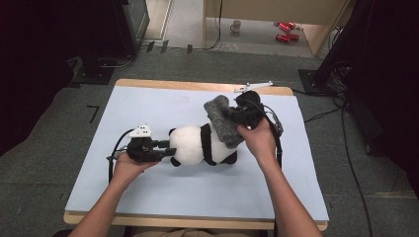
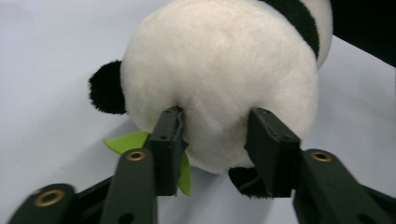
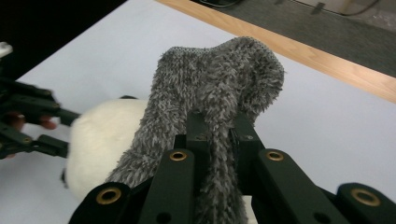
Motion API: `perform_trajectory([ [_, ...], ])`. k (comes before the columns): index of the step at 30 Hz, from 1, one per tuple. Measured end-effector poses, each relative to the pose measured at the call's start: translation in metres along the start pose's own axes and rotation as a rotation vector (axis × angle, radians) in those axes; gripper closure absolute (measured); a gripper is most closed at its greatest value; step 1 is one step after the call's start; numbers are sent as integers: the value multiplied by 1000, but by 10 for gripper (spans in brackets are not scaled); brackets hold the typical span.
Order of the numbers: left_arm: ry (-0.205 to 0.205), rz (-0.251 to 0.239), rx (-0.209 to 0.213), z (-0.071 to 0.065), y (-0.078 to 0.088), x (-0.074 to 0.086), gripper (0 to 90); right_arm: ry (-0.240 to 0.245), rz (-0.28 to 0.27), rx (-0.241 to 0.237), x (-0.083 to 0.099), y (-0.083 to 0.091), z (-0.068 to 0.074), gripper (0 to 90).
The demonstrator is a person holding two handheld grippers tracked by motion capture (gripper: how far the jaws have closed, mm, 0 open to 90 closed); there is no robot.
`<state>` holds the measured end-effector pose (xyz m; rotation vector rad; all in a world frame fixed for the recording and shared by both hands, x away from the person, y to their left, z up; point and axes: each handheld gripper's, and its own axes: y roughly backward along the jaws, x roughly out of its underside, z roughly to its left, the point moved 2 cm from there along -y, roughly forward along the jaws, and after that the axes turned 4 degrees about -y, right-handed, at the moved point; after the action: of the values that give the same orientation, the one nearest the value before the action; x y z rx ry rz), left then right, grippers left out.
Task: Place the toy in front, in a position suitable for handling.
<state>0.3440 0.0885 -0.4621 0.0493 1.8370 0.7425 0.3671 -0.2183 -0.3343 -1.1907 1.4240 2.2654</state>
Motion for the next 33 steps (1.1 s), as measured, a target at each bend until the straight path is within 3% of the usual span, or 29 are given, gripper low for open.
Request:
perform_trajectory([
  [5,-16,-16,49,-5,-2,-2,278,60,-2,-50,3,-2,29,822],
  [10,-58,-13,9,-6,-15,1,181,85,-10,-100,8,-6,52,822],
  [14,-68,-43,-13,-7,-19,3,203,90,-17,-147,15,-11,67,821],
  [18,-72,-40,-27,-10,-19,3,337,77,-12,-195,23,-24,79,821],
  [24,-40,-36,-37,-11,-19,1,424,32,-13,-241,40,-52,82,821],
  [27,-26,-25,-44,-12,-20,1,432,33,16,-215,52,-67,78,815],
  [28,-21,-19,-43,-11,-20,1,432,36,2,-212,60,-72,74,814],
  [33,2,-16,-44,-11,-21,1,436,44,-14,-192,64,-68,66,806],
])
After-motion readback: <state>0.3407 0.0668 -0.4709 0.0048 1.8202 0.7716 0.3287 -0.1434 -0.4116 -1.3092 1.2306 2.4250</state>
